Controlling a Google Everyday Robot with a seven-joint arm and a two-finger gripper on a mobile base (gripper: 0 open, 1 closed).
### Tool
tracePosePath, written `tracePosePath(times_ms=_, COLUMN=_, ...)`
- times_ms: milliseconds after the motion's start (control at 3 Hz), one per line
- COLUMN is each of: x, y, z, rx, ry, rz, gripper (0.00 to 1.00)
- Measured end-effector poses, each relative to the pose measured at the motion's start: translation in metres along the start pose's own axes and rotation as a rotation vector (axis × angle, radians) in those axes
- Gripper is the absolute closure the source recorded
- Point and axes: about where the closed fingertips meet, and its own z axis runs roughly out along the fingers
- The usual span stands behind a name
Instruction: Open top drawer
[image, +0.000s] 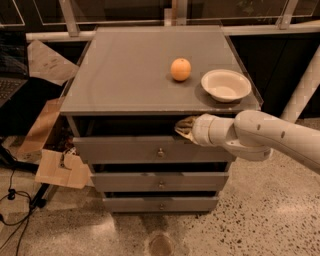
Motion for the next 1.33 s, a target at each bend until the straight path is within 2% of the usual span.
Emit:
tracePosePath(times_ms=333, x=0.035, y=-0.007, z=-0.017, rx=0.006, ry=0.056, rz=0.012, gripper=1.0)
tracePosePath(times_ms=667, x=0.035, y=-0.007, z=-0.017, rx=0.007, ry=0.057, rz=0.012, gripper=1.0)
tracePosePath(times_ms=1000, x=0.039, y=-0.003, z=-0.006, rx=0.031, ry=0.078, rz=0.048, gripper=1.0)
tracePosePath(times_ms=1333, x=0.042, y=0.002, z=0.001, rx=0.028, ry=0.096, rz=0.062, gripper=1.0)
